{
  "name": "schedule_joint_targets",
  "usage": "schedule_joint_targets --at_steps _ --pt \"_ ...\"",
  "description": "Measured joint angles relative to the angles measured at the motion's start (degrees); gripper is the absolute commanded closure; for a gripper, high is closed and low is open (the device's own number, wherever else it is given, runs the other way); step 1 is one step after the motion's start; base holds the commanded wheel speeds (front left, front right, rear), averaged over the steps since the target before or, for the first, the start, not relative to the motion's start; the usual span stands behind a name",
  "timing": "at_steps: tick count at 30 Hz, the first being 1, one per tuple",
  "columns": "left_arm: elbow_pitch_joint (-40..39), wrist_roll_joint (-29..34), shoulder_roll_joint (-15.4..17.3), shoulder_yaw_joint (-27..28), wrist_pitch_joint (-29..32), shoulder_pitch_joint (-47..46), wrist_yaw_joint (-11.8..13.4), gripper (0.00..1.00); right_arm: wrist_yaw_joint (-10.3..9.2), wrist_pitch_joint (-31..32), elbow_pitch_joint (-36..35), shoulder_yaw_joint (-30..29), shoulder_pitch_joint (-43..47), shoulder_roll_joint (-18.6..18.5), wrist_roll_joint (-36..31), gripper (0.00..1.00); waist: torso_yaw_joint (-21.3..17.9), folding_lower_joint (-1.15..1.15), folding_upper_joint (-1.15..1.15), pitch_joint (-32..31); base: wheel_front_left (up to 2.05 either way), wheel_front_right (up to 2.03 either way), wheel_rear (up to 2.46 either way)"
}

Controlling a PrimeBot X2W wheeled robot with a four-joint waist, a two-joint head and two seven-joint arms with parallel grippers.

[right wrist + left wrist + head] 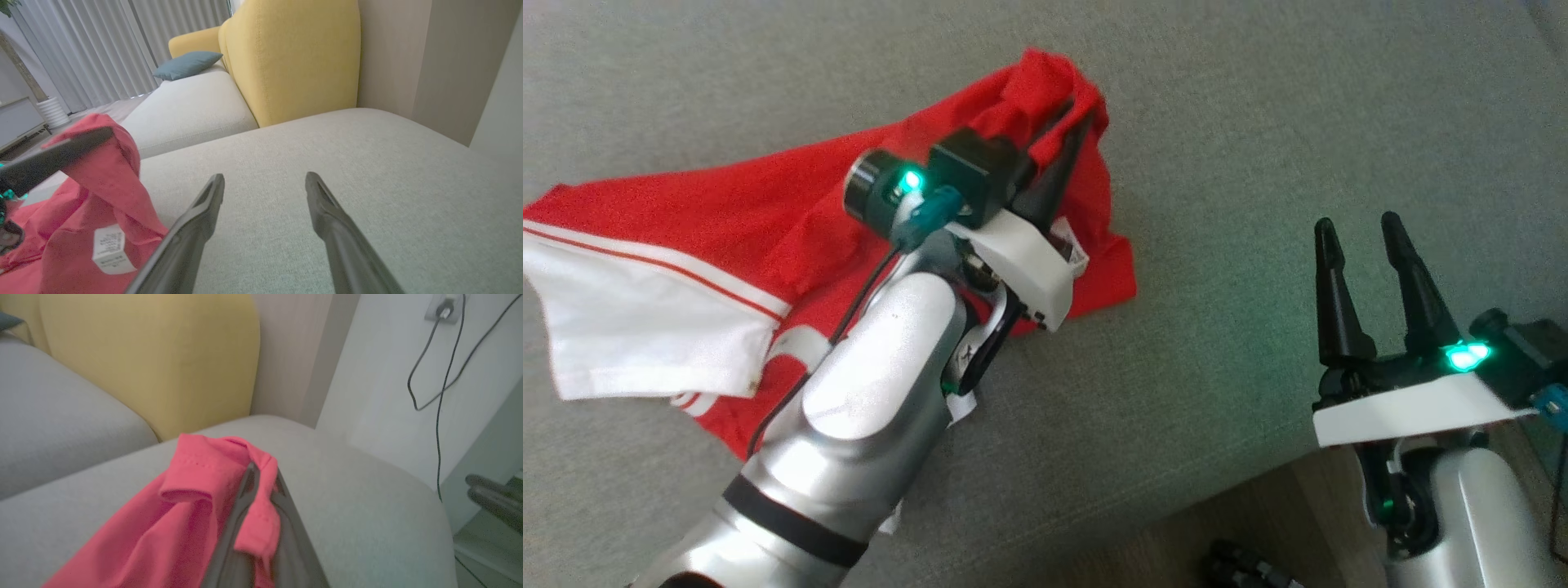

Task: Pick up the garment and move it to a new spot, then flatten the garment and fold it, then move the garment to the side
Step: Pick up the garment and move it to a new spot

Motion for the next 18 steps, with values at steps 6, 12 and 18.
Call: schedule_joint_targets --at_steps 6,12,18 --pt "7.5 -1.0 0.0 -2.6 1.4 -0.8 -1.1 0.0 0.0 -1.3 2.1 0.4 -1.3 0.0 0.5 0.0 -0.7 0.0 0.0 2.8 0.0 0.0 0.0" --pt "7.7 -0.4 0.0 -4.7 -2.4 -2.2 -1.3 0.0 0.0 -1.4 3.0 0.0 -2.0 0.0 0.2 0.0 1.3 0.0 0.0 2.3 0.0 0.0 0.0" --pt "2.7 0.7 0.5 -5.5 -6.2 -0.8 -0.6 0.0 0.0 -0.6 3.1 -1.7 -1.9 0.0 -1.9 0.0 5.3 0.0 0.0 0.3 0.0 0.0 0.0"
